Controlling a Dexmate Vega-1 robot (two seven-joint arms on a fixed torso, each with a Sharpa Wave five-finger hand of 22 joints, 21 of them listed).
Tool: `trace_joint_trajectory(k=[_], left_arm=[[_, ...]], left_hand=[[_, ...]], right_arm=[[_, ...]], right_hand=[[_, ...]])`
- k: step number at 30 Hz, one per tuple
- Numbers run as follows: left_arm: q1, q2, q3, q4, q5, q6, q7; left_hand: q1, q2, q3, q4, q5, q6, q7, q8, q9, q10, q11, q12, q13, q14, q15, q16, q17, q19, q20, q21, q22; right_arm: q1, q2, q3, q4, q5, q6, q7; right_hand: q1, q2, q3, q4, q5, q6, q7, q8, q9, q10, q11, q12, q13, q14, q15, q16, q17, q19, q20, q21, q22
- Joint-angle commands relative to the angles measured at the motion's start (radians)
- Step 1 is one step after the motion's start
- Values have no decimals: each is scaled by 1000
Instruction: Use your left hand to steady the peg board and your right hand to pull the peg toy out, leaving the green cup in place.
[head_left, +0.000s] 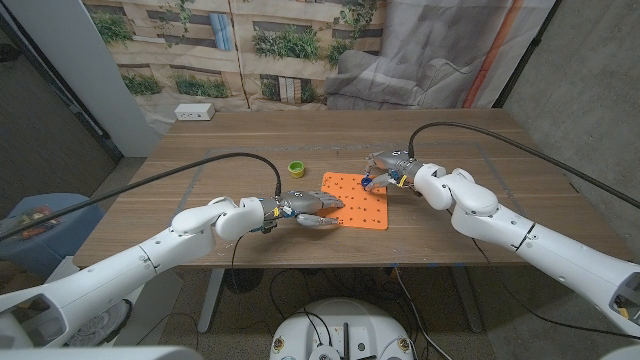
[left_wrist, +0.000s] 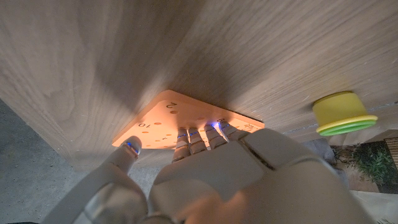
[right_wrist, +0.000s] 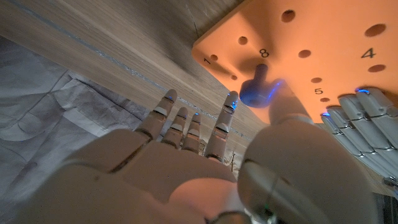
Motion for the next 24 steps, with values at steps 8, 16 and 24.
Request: trace_joint_trajectory(k=[8,16,24], left_arm=[[-1,-3,2,-1,-7,7,-7],[-7,-9,7,8,-11,2,-10],[-11,-13,10,14,-13,3,-11]], left_hand=[[11,74,6,-8,4,11,1,7,3,28,1,7,7,11,-81,5,7,7,-161,6,-1],[11,74,8,-10,3,12,2,7,3,28,1,6,7,11,-79,5,8,8,-161,6,-1],[11,74,10,-11,3,14,2,7,3,30,2,7,7,12,-80,5,8,8,-161,6,-1]], right_arm=[[-14,12,-9,13,-17,-10,-71],[-16,17,-11,19,-25,-13,-92],[-19,20,-13,23,-31,-20,-108]], right_hand=[[41,-8,0,3,-8,68,-31,47,16,34,0,7,1,33,-14,14,7,29,-5,4,5],[64,-7,0,4,-9,97,-41,70,23,53,-5,9,1,47,-27,20,10,48,-15,6,5],[87,-1,4,3,-10,119,-43,85,29,66,-9,11,1,56,-35,25,12,59,-21,6,5]])
